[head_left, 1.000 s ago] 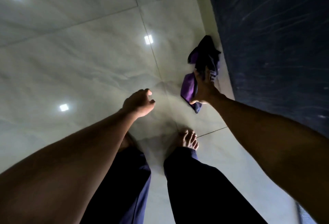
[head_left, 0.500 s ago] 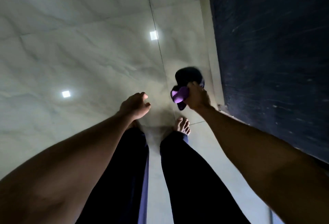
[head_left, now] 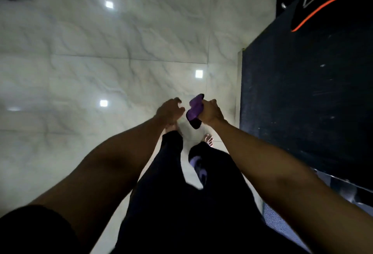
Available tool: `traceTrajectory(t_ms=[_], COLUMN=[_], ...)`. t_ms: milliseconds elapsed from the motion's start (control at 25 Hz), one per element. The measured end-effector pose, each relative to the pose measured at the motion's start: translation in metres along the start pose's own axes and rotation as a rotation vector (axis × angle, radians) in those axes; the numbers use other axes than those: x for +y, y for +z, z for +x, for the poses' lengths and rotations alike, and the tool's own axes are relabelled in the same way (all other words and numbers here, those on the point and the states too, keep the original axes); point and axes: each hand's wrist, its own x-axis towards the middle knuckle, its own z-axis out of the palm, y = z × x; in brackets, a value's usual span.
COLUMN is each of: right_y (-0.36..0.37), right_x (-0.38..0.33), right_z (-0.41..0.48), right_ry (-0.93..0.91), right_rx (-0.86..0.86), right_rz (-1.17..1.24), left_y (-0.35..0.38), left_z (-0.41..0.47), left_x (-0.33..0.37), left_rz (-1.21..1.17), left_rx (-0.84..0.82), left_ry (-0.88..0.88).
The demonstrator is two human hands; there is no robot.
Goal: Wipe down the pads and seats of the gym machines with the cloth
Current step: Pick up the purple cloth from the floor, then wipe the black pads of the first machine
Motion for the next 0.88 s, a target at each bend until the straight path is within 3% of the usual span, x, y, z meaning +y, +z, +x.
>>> traceTrajectory(t_ms=[200, 520, 760, 880], right_y=[-0.003, 0.027, 0.104, 0.152], right_x=[-0.045, -0.089, -0.148, -0.185], right_z=[-0.043, -0.101, -0.186, -0.231], right_ry=[-0.163, -0.573, -0.833, -0.942], right_rx=[0.06, 0.004, -0.072, -0.149], right_rz=[-0.086, -0.307, -0.598, -0.619], left_y=[-0.033, 0.017, 0.068, 0.091], left_z=[-0.078, -0.217, -0.342, -0.397], left_x=[-0.013, -0.084, -0.154, -0.196], left_rz=[-0.124, -0.36, -0.579, -0.643], left_rx=[0.18, 0.412, 0.647, 0.711], left_ry=[-0.037, -0.379, -0.625, -0.731])
